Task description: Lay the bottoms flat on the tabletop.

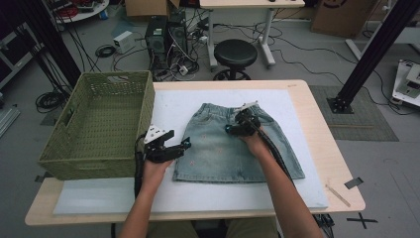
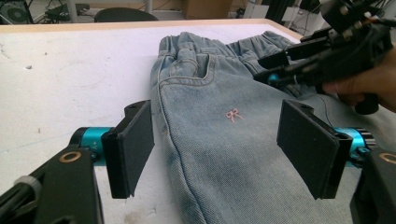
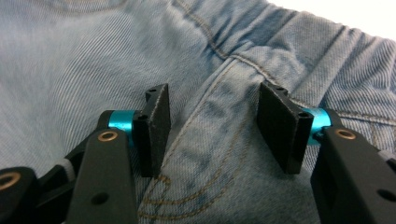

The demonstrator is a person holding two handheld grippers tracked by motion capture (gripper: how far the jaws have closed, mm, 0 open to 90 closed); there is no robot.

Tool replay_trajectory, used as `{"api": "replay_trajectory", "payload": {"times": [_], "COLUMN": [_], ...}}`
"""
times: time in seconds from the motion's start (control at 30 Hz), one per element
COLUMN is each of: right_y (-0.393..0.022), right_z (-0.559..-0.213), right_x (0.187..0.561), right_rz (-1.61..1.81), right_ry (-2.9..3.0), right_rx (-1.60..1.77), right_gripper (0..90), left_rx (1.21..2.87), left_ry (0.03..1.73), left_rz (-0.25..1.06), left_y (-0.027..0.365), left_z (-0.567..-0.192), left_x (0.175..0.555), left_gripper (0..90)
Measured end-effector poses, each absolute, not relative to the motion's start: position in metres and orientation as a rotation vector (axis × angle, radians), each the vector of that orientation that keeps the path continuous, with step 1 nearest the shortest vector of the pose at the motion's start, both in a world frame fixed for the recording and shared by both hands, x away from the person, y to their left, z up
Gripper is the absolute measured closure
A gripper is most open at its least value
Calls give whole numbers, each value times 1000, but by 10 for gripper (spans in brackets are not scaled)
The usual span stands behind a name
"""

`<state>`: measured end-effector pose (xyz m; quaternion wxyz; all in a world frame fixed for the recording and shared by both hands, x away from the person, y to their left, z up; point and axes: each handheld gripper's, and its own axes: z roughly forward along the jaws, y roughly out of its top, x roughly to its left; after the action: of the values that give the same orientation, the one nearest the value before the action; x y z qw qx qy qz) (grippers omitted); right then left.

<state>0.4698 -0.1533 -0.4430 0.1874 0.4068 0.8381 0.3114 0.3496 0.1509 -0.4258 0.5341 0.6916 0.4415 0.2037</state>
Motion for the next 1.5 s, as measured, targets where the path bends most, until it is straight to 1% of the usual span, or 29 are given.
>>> {"api": "replay_trajectory", "payload": {"times": [0.1,0.17,0.23,0.27,0.3,0.33,0.4,0.47,0.57,0.63,0.73,0.77,0.83,0.87,0.93,1.0,1.13,1.2,1.27,1.4,1.5], "right_y": [-151,-154,-162,-168,-173,-179,-185,-186,-180,-175,-177,-179,-181,-182,-182,-172,-150,-141,-135,-136,-139], "right_z": [-445,-443,-436,-431,-426,-421,-416,-419,-429,-437,-442,-442,-438,-434,-430,-425,-438,-445,-447,-445,-443], "right_x": [461,460,460,457,453,448,441,439,440,442,441,441,438,435,432,426,424,422,417,411,406], "right_rz": [867,878,947,1024,1090,1130,1119,1076,1006,962,1002,1018,1026,1054,1100,1155,1080,1027,989,1007,1065], "right_ry": [2340,2363,2373,2352,2319,2275,2264,2317,2367,2395,2384,2387,2388,2376,2363,2352,2440,2475,2464,2513,2579], "right_rx": [1068,1064,1110,1136,1142,1141,1121,1114,1115,1123,1141,1150,1159,1174,1165,1114,1054,1012,964,893,854], "right_gripper": [451,431,416,425,441,478,573,642,674,664,640,603,498,485,491,506,521,515,547,543,500], "left_rx": [1661,1667,1674,1674,1671,1668,1670,1679,1682,1685,1691,1694,1704,1707,1707,1705,1706,1705,1708,1714,1719], "left_ry": [1057,1061,1061,1062,1064,1067,1067,1066,1064,1064,1065,1064,1063,1063,1064,1065,1063,1064,1064,1065,1067], "left_rz": [483,481,482,482,483,482,479,478,476,473,468,469,464,463,463,463,460,459,458,451,450], "left_y": [149,148,148,149,149,149,149,148,147,146,146,145,145,145,145,144,144,144,145,143,142], "left_z": [-426,-426,-426,-426,-426,-426,-427,-427,-428,-428,-428,-429,-429,-429,-430,-430,-430,-430,-430,-432,-432], "left_x": [351,351,351,351,351,351,352,352,352,352,352,353,352,352,352,352,352,352,352,354,354], "left_gripper": [273,273,273,273,273,273,273,273,273,272,273,273,273,272,273,273,273,273,273,275,275]}}
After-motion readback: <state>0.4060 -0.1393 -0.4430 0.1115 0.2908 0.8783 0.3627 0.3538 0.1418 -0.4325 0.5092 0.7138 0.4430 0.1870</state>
